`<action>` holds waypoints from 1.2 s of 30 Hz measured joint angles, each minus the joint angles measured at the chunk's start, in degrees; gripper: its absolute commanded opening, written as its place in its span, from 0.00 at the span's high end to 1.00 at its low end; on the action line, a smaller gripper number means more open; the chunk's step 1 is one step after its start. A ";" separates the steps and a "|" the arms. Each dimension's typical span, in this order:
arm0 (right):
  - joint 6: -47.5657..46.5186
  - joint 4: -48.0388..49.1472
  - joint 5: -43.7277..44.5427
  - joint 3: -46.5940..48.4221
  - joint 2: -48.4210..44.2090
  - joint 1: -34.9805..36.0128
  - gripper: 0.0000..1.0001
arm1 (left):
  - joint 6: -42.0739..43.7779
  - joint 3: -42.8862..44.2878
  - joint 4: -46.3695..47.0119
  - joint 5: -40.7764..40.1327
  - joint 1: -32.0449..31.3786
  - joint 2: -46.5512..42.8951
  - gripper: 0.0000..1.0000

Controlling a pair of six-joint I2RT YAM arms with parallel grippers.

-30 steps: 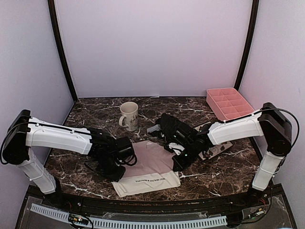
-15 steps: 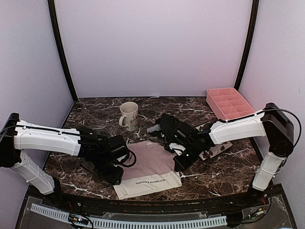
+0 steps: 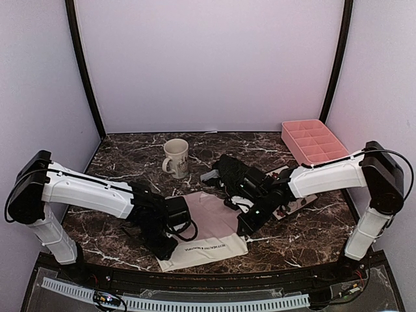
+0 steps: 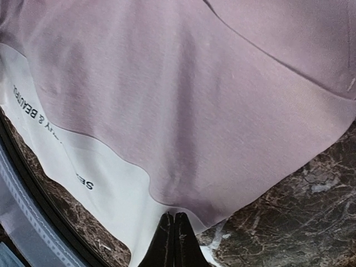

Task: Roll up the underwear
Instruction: Smooth out the underwear at the center of the board.

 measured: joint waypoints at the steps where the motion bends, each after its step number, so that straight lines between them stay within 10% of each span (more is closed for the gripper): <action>1: 0.00 0.26 -0.15 -0.33 0.66 0.00 0.98 | 0.24 -0.04 -0.33 -0.04 0.00 0.33 0.66; 16: -0.02 3.52 -2.19 -1.49 2.73 0.02 0.99 | 0.31 -6.60 -5.14 -0.09 0.00 -3.61 0.64; 26: -1.29 2.54 -6.82 -1.55 -0.28 0.33 0.77 | 1.73 -6.03 -4.00 2.43 0.00 -12.41 0.54; 36: -1.68 0.15 -7.87 -0.76 -5.09 0.35 0.87 | 3.58 -2.75 1.77 2.60 0.00 -5.75 0.61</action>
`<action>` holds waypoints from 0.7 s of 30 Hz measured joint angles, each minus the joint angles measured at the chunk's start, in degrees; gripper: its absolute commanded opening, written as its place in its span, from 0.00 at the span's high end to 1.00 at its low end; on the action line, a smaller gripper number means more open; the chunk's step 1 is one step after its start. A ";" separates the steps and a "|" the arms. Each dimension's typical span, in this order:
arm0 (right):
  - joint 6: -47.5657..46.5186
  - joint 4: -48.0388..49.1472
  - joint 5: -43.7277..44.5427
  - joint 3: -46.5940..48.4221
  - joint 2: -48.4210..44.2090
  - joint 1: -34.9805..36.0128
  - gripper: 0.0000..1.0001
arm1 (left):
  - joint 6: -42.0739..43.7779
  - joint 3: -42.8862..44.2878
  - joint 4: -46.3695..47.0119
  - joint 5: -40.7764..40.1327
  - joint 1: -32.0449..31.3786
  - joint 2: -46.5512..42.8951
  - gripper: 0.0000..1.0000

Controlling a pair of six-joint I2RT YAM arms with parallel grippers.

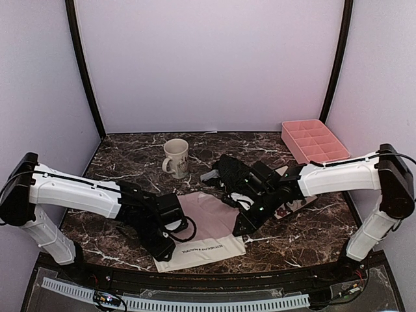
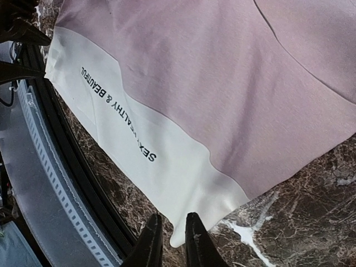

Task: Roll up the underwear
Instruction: Smooth out the underwear at the center of the board.

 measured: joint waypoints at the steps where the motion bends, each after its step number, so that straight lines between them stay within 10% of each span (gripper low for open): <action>1: -0.02 -0.22 0.28 0.00 0.11 0.00 0.89 | 0.09 0.00 0.00 0.00 0.00 0.74 0.61; 21: 0.72 2.54 5.84 -0.13 7.87 0.00 1.00 | -3.91 -6.62 -7.56 -2.64 0.00 -2.36 0.74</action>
